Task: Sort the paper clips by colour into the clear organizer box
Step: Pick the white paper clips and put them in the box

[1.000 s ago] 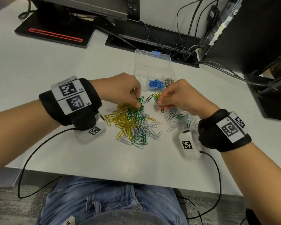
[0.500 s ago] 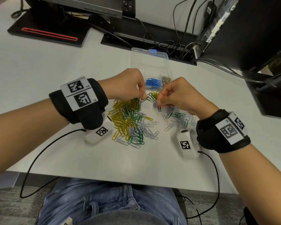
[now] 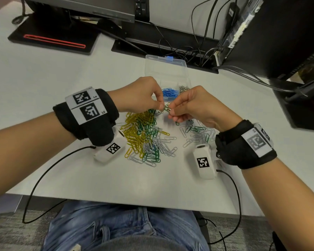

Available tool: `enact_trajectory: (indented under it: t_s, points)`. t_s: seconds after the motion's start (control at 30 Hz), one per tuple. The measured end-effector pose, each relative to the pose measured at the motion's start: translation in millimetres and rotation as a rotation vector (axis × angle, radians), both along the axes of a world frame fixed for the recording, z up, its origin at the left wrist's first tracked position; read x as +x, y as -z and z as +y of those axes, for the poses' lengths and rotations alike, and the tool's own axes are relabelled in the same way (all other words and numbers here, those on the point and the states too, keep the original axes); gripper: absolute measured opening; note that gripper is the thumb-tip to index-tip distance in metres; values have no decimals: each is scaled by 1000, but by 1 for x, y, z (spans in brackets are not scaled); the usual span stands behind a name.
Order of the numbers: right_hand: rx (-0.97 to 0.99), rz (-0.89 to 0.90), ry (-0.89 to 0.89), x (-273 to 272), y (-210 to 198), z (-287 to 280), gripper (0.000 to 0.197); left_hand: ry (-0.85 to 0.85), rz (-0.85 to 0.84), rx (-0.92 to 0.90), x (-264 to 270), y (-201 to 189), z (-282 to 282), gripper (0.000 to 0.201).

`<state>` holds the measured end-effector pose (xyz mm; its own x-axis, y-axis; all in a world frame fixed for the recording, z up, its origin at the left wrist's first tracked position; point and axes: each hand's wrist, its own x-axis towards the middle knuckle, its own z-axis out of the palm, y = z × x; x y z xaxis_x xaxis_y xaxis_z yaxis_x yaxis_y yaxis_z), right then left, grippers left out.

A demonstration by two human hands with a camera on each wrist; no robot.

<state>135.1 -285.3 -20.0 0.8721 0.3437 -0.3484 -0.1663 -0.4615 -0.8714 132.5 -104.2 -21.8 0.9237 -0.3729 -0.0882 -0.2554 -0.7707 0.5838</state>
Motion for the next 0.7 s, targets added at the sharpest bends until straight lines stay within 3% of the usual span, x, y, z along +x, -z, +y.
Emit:
enact_trajectory:
  t_s: [0.27, 0.5, 0.7]
  points:
    - [29, -41, 72, 2, -3, -11, 4, -71, 42, -47, -1, -3, 6, 7]
    - [-88, -225, 55, 9, -10, -17, 0, -133, 127, -93, -1, -3, 2, 7]
    - [-121, -267, 30, 8, -9, -17, 14, -155, 141, -159, -1, -7, 0, 5]
